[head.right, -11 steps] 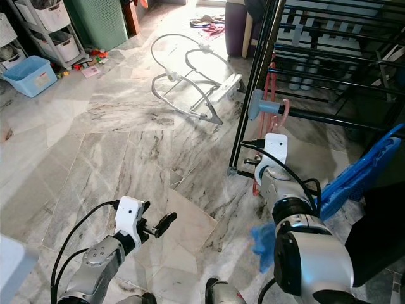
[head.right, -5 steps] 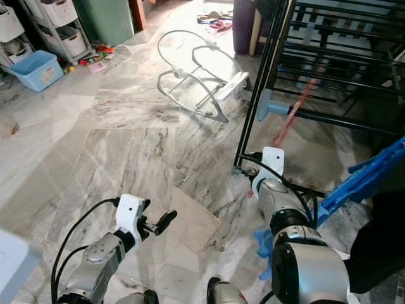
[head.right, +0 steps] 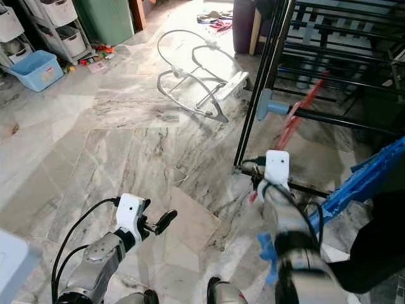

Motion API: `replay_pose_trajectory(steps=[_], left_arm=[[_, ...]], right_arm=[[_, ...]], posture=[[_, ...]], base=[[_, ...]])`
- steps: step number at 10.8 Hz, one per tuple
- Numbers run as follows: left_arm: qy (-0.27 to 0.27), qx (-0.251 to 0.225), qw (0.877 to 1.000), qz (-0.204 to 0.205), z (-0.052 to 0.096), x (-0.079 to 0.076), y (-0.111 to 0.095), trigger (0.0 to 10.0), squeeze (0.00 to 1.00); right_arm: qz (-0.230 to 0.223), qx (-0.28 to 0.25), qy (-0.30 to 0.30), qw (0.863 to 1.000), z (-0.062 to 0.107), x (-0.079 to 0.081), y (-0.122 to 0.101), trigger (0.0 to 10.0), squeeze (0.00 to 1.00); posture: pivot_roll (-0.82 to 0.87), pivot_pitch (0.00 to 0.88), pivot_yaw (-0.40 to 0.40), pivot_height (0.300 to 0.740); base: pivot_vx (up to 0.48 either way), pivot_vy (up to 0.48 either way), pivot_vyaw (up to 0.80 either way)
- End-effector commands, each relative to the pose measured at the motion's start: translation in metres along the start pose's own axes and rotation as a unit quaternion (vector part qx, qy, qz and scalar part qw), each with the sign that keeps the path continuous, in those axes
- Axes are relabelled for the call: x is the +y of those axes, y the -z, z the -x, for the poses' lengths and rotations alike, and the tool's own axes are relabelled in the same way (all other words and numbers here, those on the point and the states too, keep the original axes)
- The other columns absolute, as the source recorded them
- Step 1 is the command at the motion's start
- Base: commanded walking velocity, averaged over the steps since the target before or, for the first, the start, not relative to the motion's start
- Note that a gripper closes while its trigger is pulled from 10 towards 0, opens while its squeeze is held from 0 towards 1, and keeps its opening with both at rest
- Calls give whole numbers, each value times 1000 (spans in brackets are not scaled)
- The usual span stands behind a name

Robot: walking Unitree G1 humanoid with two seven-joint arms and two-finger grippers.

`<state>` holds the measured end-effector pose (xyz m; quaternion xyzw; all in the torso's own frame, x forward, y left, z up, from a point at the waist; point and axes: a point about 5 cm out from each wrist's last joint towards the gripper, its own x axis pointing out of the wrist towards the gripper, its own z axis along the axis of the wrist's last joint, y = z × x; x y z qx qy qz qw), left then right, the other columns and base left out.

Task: Hang hanger

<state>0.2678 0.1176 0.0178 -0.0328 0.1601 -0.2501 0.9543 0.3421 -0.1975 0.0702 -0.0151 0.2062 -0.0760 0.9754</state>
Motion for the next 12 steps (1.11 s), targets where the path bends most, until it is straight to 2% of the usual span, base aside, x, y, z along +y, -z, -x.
replay_pose_trajectory(steps=[1, 4, 9, 12], left_arm=[[0, 10, 1000, -4, 2, 2, 4, 10000, 0], [-14, -2, 1000, -10, 1, 5, 1, 10000, 0], [-107, -18, 993, -45, 8, 22, -1, 10000, 0], [-123, -18, 991, -45, 7, 26, -3, 10000, 0]], right_arm=[[13, -16, 1, 1000, 3, 1, 0, 10000, 1000], [52, -69, 6, 996, 17, -1, 3, 10000, 1000], [58, -161, -15, 985, 51, 2, 6, 10000, 1000], [56, -149, -32, 987, 60, 8, 21, 10000, 1000]], posture=[[-215, 168, 27, 740], [-219, 167, 29, 740], [-219, 162, 10, 740], [-222, 157, 12, 740]], base=[[0, 0, 0], [0, 0, 0], [0, 0, 0], [0, 0, 0]])
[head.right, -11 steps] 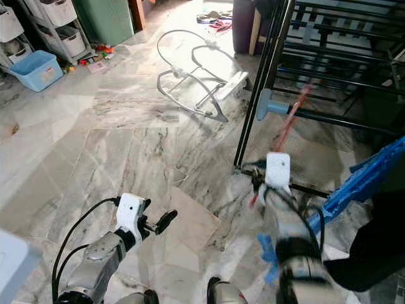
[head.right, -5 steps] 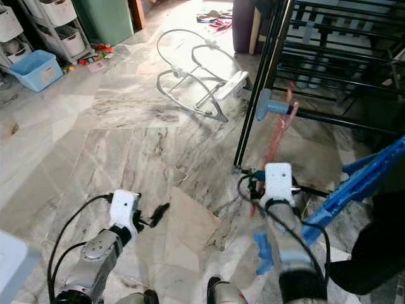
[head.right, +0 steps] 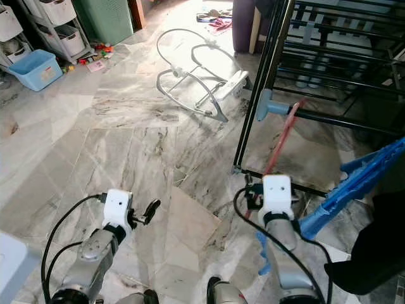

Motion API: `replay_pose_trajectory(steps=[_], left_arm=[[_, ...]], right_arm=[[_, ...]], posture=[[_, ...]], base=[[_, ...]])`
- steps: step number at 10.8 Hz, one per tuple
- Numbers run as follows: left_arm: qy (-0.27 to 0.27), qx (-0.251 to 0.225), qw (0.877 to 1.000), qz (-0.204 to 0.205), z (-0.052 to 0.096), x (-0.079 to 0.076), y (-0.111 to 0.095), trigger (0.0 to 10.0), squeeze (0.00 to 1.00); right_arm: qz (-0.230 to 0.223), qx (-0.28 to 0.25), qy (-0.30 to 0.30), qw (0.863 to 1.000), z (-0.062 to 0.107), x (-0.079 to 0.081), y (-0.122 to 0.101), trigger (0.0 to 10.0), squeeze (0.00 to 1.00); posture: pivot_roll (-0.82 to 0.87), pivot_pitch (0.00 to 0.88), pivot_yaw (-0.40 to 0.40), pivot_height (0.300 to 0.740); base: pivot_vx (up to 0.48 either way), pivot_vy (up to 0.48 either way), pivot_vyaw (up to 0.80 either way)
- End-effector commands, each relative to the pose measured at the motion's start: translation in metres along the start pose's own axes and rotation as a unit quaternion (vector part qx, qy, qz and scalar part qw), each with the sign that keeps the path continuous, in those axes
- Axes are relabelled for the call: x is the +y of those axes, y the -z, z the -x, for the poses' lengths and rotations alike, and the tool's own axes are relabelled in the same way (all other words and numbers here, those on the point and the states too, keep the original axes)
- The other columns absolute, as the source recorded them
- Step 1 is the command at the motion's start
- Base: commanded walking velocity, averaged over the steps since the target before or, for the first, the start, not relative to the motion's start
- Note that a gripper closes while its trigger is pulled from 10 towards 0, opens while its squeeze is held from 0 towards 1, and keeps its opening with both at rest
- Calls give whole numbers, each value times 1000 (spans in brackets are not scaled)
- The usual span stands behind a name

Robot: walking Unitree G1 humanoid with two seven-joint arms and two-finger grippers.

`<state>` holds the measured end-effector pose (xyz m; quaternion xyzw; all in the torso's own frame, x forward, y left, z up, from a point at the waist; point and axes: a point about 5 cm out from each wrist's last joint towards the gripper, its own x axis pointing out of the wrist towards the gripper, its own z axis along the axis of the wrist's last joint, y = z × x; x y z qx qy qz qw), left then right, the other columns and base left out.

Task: Hang hanger

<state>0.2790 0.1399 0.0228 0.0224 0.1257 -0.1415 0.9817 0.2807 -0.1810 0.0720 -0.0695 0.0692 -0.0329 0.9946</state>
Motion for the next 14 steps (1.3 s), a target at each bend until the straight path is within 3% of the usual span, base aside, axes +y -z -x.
replay_pose_trajectory(steps=[1, 7, 11, 12, 13, 14], left_arm=[[-12, 10, 1000, -12, 2, 4, 4, 10000, 0], [-16, 13, 1000, -14, -2, 7, 2, 10000, 0], [-15, 16, 1000, -13, -4, 7, 2, 10000, 0], [-18, 19, 1000, -16, -5, 9, 3, 10000, 0], [-30, 19, 999, -25, -5, 12, 4, 10000, 0], [-49, 30, 998, -27, -5, 17, 8, 10000, 0]], right_arm=[[-5, -5, -15, 1000, 3, 6, -2, 10000, 1000], [-24, 4, -27, 999, -1, 9, 0, 10000, 1000], [-27, 9, -39, 999, -5, 14, 2, 10000, 949], [-35, 23, -55, 998, -4, 19, 9, 10000, 867], [-35, 39, -79, 995, -3, 25, 18, 10000, 525], [-32, 50, -98, 993, -4, 31, 24, 10000, 0]], posture=[[-223, 157, 14, 740], [-214, 148, 14, 740], [-212, 142, 15, 740], [-213, 137, 16, 740], [-214, 132, 18, 740], [-214, 121, 17, 740]], base=[[-262, 0, 0], [-339, 0, 0], [-345, 0, 0], [-345, 0, 0], [-300, 0, 0], [0, 0, 0]])
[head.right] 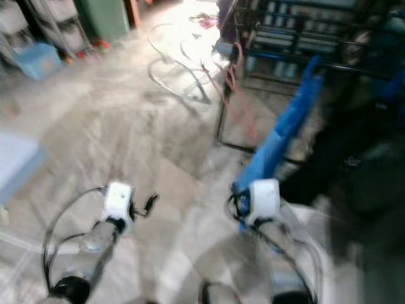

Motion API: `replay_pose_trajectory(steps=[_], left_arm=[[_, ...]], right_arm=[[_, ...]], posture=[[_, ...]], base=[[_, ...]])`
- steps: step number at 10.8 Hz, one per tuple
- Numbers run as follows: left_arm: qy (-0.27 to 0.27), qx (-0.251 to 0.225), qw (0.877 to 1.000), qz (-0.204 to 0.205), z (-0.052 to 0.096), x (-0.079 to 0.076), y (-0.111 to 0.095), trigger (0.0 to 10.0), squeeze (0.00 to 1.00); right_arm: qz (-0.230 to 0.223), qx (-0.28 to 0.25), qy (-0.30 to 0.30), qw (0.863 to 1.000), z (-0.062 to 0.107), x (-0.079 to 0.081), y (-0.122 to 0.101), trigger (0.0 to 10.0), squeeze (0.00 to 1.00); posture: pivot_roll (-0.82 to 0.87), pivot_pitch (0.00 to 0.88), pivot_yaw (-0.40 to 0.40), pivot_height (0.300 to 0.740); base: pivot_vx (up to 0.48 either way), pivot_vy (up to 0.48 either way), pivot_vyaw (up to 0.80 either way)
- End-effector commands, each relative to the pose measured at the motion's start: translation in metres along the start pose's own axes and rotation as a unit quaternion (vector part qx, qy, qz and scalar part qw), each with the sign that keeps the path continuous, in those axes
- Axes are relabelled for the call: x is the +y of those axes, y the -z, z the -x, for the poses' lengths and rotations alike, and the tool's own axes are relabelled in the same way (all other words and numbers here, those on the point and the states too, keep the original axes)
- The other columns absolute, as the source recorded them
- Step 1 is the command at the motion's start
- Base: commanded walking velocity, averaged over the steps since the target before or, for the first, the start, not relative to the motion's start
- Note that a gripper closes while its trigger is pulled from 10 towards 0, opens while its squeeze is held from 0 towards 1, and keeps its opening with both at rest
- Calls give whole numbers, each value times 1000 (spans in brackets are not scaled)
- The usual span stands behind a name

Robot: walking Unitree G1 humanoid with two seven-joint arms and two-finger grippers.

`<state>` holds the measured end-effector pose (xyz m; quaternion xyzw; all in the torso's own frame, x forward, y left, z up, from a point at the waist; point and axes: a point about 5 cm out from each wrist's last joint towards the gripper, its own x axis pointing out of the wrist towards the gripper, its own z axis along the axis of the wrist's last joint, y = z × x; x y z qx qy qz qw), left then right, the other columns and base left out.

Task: Hang hanger

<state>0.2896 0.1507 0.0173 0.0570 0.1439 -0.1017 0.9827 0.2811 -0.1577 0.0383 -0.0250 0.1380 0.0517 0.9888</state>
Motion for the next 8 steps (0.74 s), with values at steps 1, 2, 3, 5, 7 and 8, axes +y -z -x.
replay_pose_trajectory(steps=[1, 2, 3, 5, 7, 8], left_arm=[[-32, 19, 999, -4, 4, 11, 10, 10000, 0], [-79, 39, 996, -2, 7, 25, 18, 10000, 0], [-115, 75, 991, 3, 15, 37, 33, 10000, 0], [-136, 164, 977, 6, 33, 41, 67, 10000, 0], [-137, 246, 959, 13, 54, 42, 97, 10000, 0], [-126, 265, 956, 6, 57, 39, 102, 10000, 0]], right_arm=[[2, -1, -24, 1000, -3, 7, 1, 10000, 0], [-19, 17, -33, 999, -9, 8, 8, 10000, 0], [-54, 50, -45, 996, -14, 13, 18, 10000, 0], [-57, 113, -62, 990, -15, 20, 42, 10000, 0], [-112, 182, -39, 976, -10, 19, 64, 10000, 0], [-116, 201, -33, 972, -7, 21, 71, 10000, 0]], posture=[[-205, 114, 12, 740], [-187, 96, -3, 740], [-168, 85, -11, 740], [-145, 70, -15, 740], [-146, 59, -13, 740], [-149, 51, -7, 740]], base=[[0, 0, 0], [0, 0, 0], [0, 0, 0], [0, 0, 0], [0, 0, 0], [0, 0, 0]])
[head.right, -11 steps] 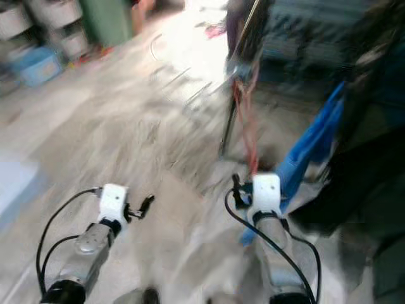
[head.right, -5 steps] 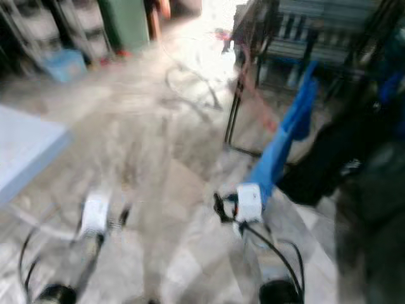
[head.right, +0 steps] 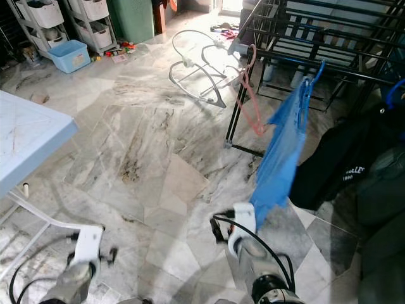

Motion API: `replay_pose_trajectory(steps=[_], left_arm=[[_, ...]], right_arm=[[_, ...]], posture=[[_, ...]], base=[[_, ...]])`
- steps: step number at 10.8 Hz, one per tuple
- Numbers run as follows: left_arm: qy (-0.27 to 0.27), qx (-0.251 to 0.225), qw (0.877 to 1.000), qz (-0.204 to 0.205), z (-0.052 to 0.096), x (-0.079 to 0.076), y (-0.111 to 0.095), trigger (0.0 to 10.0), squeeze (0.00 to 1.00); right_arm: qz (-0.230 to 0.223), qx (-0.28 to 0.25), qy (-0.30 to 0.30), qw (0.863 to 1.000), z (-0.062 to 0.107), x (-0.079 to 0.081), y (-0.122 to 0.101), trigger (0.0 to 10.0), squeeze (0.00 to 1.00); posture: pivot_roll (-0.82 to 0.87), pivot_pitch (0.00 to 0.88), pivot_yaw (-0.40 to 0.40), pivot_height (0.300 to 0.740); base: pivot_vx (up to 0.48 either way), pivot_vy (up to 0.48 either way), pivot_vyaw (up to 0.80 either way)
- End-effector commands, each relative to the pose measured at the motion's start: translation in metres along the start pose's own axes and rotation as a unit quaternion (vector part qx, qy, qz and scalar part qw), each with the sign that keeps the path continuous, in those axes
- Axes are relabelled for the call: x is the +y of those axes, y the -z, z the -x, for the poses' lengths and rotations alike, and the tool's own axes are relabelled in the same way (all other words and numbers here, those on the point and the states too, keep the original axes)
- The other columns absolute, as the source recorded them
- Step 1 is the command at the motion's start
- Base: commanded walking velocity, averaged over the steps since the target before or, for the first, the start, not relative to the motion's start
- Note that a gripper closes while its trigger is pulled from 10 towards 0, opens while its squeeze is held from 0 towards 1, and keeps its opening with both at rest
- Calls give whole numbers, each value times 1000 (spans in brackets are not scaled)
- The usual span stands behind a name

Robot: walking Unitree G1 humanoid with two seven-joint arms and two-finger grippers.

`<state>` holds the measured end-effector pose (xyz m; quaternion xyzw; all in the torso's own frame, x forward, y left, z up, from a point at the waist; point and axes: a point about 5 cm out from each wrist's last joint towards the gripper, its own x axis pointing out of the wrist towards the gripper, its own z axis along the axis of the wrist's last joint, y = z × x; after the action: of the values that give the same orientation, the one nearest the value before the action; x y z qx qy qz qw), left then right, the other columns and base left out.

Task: Hang hanger

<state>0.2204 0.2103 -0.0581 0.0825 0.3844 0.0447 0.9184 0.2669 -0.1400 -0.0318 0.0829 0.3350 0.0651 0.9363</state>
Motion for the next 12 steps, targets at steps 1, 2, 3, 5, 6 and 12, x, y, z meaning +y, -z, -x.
replay_pose_trajectory(steps=[1, 2, 3, 5, 6, 12], left_arm=[[2, 25, 1000, 3, 1, 0, 8, 10000, 0], [18, 43, 999, 12, 0, -6, 9, 10000, 0], [24, 46, 999, 11, 0, -8, 8, 10000, 0], [30, 71, 997, -7, 0, -7, 11, 10000, 0], [24, 78, 997, 3, 1, -5, 14, 10000, 0], [2, 119, 992, 40, 5, 8, 31, 10000, 0]], right_arm=[[-1, 21, 9, 1000, 1, -1, 8, 10000, 0], [-1, 56, 35, 998, 4, -5, 25, 10000, 0], [2, 68, 50, 996, 6, -9, 31, 10000, 0], [-9, 90, 86, 992, 14, -22, 45, 10000, 0], [-19, 97, 94, 991, 17, -26, 51, 10000, 0], [17, 117, 83, 989, 18, -30, 54, 10000, 0]], posture=[[-144, 36, -4, 740], [-140, 23, -1, 740], [-144, 20, 3, 740], [-163, 5, 26, 740], [-168, 0, 33, 740], [-165, 0, 11, 740]], base=[[0, 0, 0], [0, 0, 0], [0, 0, 0], [0, 0, 0], [0, 0, 0], [0, 0, 0]])
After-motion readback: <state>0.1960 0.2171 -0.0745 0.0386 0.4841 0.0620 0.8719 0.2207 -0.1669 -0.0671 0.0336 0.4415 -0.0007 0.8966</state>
